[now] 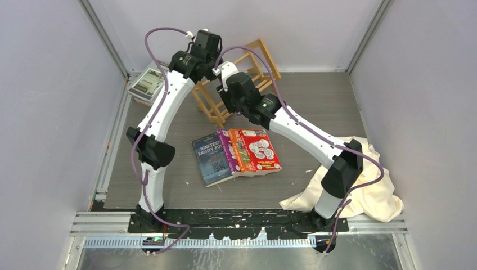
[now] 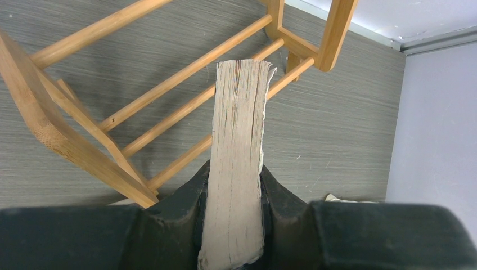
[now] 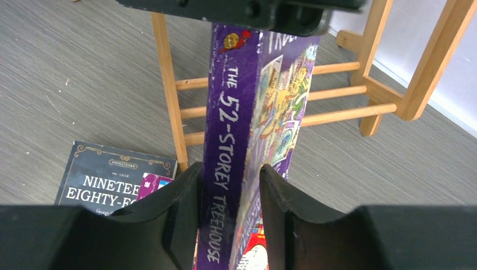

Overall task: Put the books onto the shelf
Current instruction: Pick up the book from the center of the board.

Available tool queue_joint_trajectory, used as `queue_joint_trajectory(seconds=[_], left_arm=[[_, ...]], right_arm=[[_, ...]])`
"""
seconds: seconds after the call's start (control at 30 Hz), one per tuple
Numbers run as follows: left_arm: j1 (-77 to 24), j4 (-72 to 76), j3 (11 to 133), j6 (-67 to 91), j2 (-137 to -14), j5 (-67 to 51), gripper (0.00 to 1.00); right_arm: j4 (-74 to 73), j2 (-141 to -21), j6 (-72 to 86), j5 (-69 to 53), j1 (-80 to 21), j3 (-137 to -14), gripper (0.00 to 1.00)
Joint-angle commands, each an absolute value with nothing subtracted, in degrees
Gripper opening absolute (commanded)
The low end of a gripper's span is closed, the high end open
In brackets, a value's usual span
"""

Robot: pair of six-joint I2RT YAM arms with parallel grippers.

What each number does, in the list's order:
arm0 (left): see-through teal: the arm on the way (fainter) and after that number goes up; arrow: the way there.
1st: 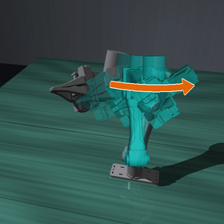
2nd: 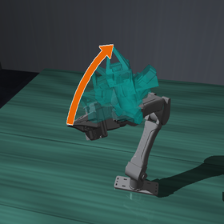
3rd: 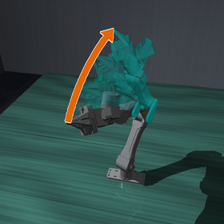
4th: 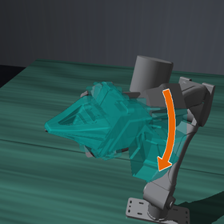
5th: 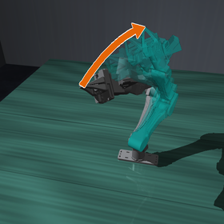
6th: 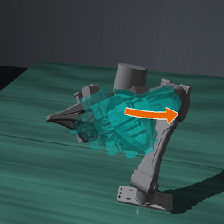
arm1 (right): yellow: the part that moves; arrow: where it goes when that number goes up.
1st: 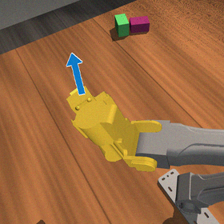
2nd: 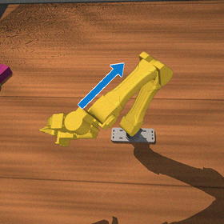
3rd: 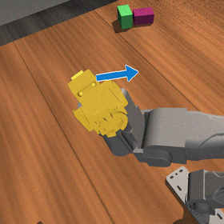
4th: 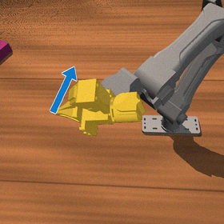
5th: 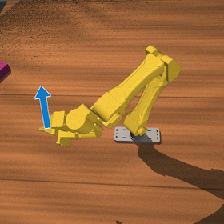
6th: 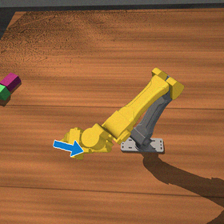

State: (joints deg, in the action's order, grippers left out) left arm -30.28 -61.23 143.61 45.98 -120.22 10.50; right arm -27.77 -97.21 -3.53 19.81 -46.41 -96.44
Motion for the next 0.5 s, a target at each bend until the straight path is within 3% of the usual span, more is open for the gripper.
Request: queue_joint_trajectory(seconds=[0.0,0.2,0.4,0.47], left_arm=[[-30.6,-58.4,145.3,45.8,-117.4,10.9,0.00],[-30.6,-57.9,144.5,46.6,-116.4,10.8,0.00],[-30.6,-57.9,144.1,46.5,-115.1,11.9,0.00],[-30.5,-57.5,142.9,46.2,-114.2,12.8,0.02]], right_arm=[[-24.1,-97.9,-6.3,22.6,-46.6,-99.1,0.43],[-22.2,-98.1,-6.8,23.5,-46.6,-97.8,0.29],[-22.2,-98.3,-6.6,24.1,-46.6,-98.0,0.03],[-22.2,-98.1,-6.4,23.7,-46.5,-98.0,0.01]])
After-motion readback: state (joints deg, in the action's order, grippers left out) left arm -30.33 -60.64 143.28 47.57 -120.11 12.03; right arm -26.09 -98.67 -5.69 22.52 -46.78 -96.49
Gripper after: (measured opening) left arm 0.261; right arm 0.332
